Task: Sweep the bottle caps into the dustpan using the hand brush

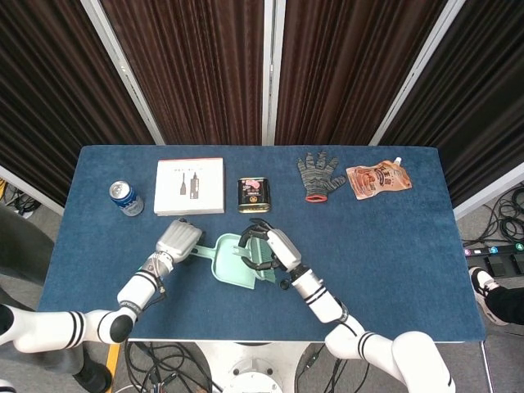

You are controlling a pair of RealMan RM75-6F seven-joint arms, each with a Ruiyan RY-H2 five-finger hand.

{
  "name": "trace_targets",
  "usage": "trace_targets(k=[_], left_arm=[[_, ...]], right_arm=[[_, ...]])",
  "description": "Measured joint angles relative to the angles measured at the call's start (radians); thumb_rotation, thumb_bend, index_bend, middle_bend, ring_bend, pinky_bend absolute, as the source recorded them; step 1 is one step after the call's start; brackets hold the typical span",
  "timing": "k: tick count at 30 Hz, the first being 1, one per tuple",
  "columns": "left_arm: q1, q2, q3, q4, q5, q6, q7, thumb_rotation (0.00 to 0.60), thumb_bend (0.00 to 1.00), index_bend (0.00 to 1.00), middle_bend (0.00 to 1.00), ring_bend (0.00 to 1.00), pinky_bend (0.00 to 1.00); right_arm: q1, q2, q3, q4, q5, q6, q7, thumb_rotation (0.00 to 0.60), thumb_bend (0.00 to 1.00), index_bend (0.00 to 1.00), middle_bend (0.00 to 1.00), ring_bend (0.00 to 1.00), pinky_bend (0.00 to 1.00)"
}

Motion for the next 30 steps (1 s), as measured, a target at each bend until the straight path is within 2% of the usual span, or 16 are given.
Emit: trace_targets(k=[12,17,23,30], left_arm=[[-0.006,-0.010,0.006,0.001,-0.008,0.002,0.007,0.600,0.34,0.51,0.50,0.36,0.25],[-0.006,-0.004,0.009,-0.001,-0.005,0.004,0.005,0.600,0.34,0.51,0.50,0.36,0.25],[-0.001,0.006,0.016,-0.008,0.007,0.006,0.000,0.600,0.34,0.51,0.50,0.36,0.25],[0.001,0.003,0.020,-0.008,0.014,0.011,0.000,0.600,0.34,0.51,0.50,0.36,0.25]], right_arm=[[0.045,-0.039,0.028,0.009,0.010,0.012,0.038,0.600,0.84,0.79,0.68,0.30,0.13],[0.039,-0.024,0.019,-0.020,0.000,0.043,0.041,0.600,0.84,0.79,0.68,0.30,0.13],[-0.016,0.065,-0.034,-0.130,-0.024,0.087,0.018,0.600,0.84,0.79,0.68,0.30,0.13],[-0.119,0.226,-0.126,-0.327,-0.040,0.120,-0.055,0.600,0.84,0.79,0.68,0.31,0.13]])
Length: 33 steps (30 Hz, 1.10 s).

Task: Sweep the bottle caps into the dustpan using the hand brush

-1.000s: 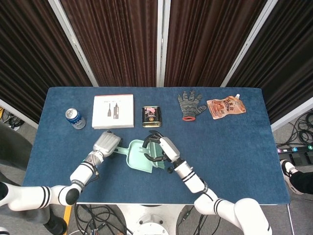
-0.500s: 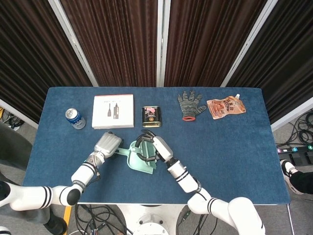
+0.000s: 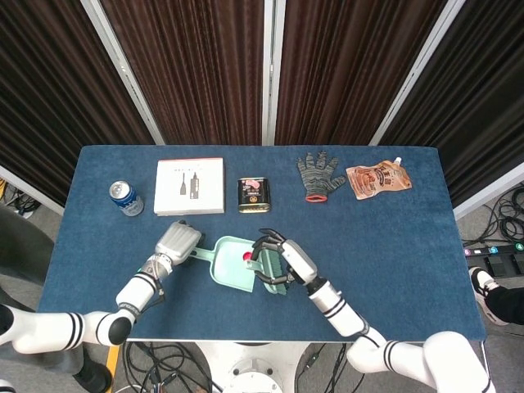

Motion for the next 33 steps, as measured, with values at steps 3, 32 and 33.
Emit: trace_targets(k=[3,32,33], left_arm=[[0.001,-0.003,0.001,0.000,0.003,0.003,0.001,0.600,0.34,0.51,0.50,0.36,0.25],[-0.002,-0.033,-0.010,-0.007,-0.004,0.008,0.000,0.600,0.34,0.51,0.50,0.36,0.25],[-0.002,-0.033,-0.010,-0.007,-0.004,0.008,-0.001,0.600,0.34,0.51,0.50,0.36,0.25]], right_arm=[[-0.042,0.049,-0.039,-0.052,-0.004,0.006,-0.043,0.600,0.85,0.79,0.68,0.31,0.13],[0.064,-0.201,0.093,0.208,0.029,-0.084,-0.017,0.600,0.86,0.79,0.68,0.30,0.13],[0.072,-0.210,0.098,0.215,0.030,-0.086,-0.017,0.600,0.86,0.79,0.68,0.30,0.13]])
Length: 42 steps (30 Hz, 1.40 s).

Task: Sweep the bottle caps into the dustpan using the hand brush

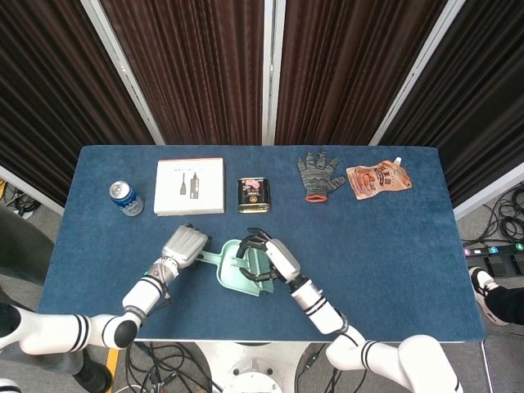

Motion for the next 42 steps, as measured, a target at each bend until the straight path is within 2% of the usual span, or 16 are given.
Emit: trace_targets(k=[19,23,32,36,42], left_arm=[[0.009,-0.008,-0.006,0.005,0.011,0.002,-0.029,0.600,0.35,0.51,0.50,0.36,0.25],[0.014,-0.008,-0.007,0.010,0.023,0.007,-0.037,0.600,0.34,0.44,0.47,0.36,0.25],[0.029,0.003,-0.008,0.010,0.054,0.016,-0.056,0.600,0.31,0.29,0.40,0.36,0.26],[0.039,0.009,-0.011,0.008,0.068,0.029,-0.068,0.600,0.30,0.26,0.36,0.35,0.26],[0.075,0.044,-0.025,-0.007,0.109,0.084,-0.112,0.600,0.29,0.23,0.32,0.27,0.26]], right_arm=[[0.060,-0.084,0.071,0.083,0.027,0.027,0.027,0.600,0.84,0.79,0.68,0.31,0.13],[0.057,-0.064,0.074,0.072,0.025,0.051,0.034,0.600,0.84,0.79,0.68,0.31,0.13],[0.018,0.089,0.054,-0.010,0.011,0.085,-0.018,0.600,0.84,0.79,0.68,0.30,0.13],[-0.015,0.202,0.026,-0.069,0.005,0.085,-0.078,0.600,0.84,0.79,0.68,0.30,0.13],[-0.046,0.392,-0.033,-0.169,-0.002,0.020,-0.219,0.600,0.82,0.79,0.68,0.29,0.10]])
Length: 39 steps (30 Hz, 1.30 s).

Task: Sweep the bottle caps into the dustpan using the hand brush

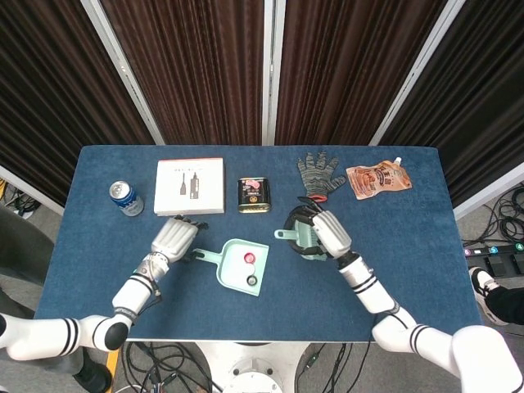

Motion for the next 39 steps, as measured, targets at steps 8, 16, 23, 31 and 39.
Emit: trace_targets(k=[8,16,23,31,39], left_arm=[[0.096,0.056,-0.007,0.006,0.114,0.129,-0.100,0.600,0.27,0.23,0.32,0.23,0.22],[0.201,0.122,-0.016,0.059,0.196,0.233,-0.221,0.600,0.23,0.23,0.32,0.23,0.21],[0.293,0.185,-0.013,0.107,0.211,0.261,-0.316,0.600,0.23,0.23,0.32,0.23,0.20],[0.443,0.226,0.014,0.150,0.241,0.372,-0.397,0.600,0.24,0.23,0.32,0.23,0.19],[0.600,0.237,0.041,0.163,0.274,0.510,-0.456,0.600,0.24,0.23,0.32,0.23,0.16]], right_arm=[[0.009,0.193,-0.065,-0.129,0.012,-0.205,-0.280,0.600,0.66,0.60,0.57,0.18,0.02],[0.026,0.240,-0.097,-0.194,0.095,-0.393,-0.471,0.600,0.45,0.20,0.29,0.00,0.00],[-0.009,0.277,-0.085,-0.230,0.145,-0.366,-0.510,0.600,0.33,0.02,0.21,0.00,0.00],[-0.168,0.396,-0.066,-0.311,0.200,-0.153,-0.486,0.600,0.37,0.06,0.23,0.03,0.05],[-0.402,0.544,-0.064,-0.459,0.240,0.140,-0.472,0.600,0.37,0.08,0.26,0.03,0.05]])
